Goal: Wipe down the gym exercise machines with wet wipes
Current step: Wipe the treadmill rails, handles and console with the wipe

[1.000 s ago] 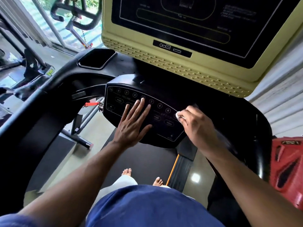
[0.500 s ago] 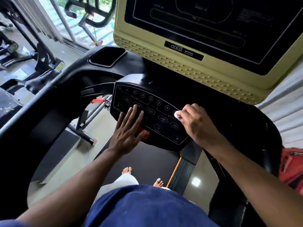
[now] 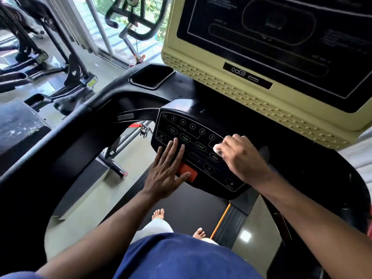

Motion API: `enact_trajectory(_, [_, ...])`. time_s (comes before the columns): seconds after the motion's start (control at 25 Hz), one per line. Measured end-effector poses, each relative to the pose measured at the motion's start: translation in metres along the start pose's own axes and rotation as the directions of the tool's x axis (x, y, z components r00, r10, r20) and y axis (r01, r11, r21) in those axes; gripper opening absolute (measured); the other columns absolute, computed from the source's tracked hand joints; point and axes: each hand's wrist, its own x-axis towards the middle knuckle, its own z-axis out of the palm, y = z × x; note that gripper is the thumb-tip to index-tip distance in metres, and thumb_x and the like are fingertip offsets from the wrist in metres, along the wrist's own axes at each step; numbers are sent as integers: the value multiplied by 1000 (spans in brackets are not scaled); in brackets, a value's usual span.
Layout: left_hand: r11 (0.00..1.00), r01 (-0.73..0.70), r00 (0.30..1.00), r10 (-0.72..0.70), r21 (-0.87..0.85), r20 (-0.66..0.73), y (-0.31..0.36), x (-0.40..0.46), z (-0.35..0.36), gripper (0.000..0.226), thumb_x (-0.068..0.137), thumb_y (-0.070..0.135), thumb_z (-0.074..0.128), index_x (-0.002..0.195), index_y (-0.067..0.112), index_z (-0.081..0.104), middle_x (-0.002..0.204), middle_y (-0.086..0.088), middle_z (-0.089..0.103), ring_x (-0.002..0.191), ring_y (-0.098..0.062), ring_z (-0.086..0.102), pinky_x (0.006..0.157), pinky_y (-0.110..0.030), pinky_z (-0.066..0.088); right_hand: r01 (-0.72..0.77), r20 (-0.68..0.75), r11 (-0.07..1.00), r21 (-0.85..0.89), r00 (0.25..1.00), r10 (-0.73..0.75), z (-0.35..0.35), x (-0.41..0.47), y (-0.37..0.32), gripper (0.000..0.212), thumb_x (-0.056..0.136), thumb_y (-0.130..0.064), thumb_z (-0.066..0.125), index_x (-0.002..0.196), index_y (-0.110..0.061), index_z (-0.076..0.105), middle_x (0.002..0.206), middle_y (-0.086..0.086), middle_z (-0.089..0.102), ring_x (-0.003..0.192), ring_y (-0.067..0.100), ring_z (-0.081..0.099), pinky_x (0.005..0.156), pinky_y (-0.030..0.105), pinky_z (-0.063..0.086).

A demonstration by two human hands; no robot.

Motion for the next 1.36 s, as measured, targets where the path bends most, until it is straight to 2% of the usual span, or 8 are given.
enact_trajectory(0.12, [993, 112, 994, -112, -25, -3, 6, -5, 0, 92, 101, 73, 28, 167, 12, 6, 174, -11, -8, 161, -27, -6, 129, -53, 11, -27, 7, 998, 50, 1000, 27, 19, 27, -26, 24, 100, -6, 47, 94, -21, 65, 86, -4, 52, 81, 17, 47, 75, 32, 40])
enact_trajectory(0.24, [981, 179, 984, -177, -80, 22, 8, -12, -1, 96, 100, 74, 29, 166, 10, 2, 174, -10, -12, 161, -26, -9, 130, -51, 12, 259, 125, 964, 58, 956, -265, 30, 12, -44, 55, 104, -10, 12, 95, -20, 65, 88, -2, 55, 82, 19, 52, 77, 34, 45])
enact_trajectory(0.4, [975, 200, 979, -194, -93, 69, 6, -12, -5, 100, 98, 78, 27, 166, 11, -3, 173, -7, -19, 160, -21, -15, 131, -47, 8, 457, 156, 889, 23, 877, -455, 9, 11, -6, 31, 96, -14, 34, 95, -23, 63, 88, -2, 55, 83, 19, 52, 77, 34, 43])
enact_trajectory(0.64, [944, 315, 949, -312, -99, 47, 12, -17, -3, 109, 92, 87, 26, 165, 12, -5, 172, -6, -20, 159, -19, -19, 131, -43, 1, 237, 29, 971, 20, 971, -238, 24, 79, -12, 30, 98, -20, 35, 90, -20, 65, 88, 2, 58, 84, 25, 56, 75, 38, 42])
enact_trajectory(0.76, [923, 367, 930, -364, -118, 47, 12, -19, -4, 116, 86, 93, 23, 165, 14, -8, 172, -4, -22, 159, -18, -20, 131, -42, -1, 450, 102, 887, 102, 882, -459, 39, 54, -36, 25, 99, -21, 40, 87, -21, 62, 86, 0, 59, 84, 21, 57, 80, 37, 47])
enact_trajectory(0.92, [917, 370, 929, -365, -147, 59, 11, -19, -5, 118, 84, 94, 24, 164, 15, -11, 171, -4, -25, 158, -17, -21, 129, -38, -6, 620, 164, 778, 102, 761, -628, 21, 55, 6, 8, 93, -22, 58, 86, -23, 61, 87, -3, 58, 83, 19, 57, 77, 34, 46])
enact_trajectory(1.16, [909, 372, 928, -365, -185, 75, 8, -18, -2, 118, 84, 95, 23, 164, 15, -12, 171, -4, -25, 158, -16, -22, 130, -39, -4, 446, 62, 894, 45, 892, -448, 36, 131, -14, 14, 93, -24, 66, 80, -19, 64, 83, 4, 62, 82, 27, 64, 74, 40, 51])
enact_trajectory(1.36, [927, 328, 945, -323, -182, 57, 0, -21, -5, 115, 88, 92, 21, 164, 11, -8, 172, -6, -20, 159, -17, -17, 131, -42, 1, 680, 191, 719, 142, 694, -694, 42, 104, -21, 19, 95, -31, 59, 78, -23, 60, 84, -3, 59, 83, 20, 58, 80, 35, 48])
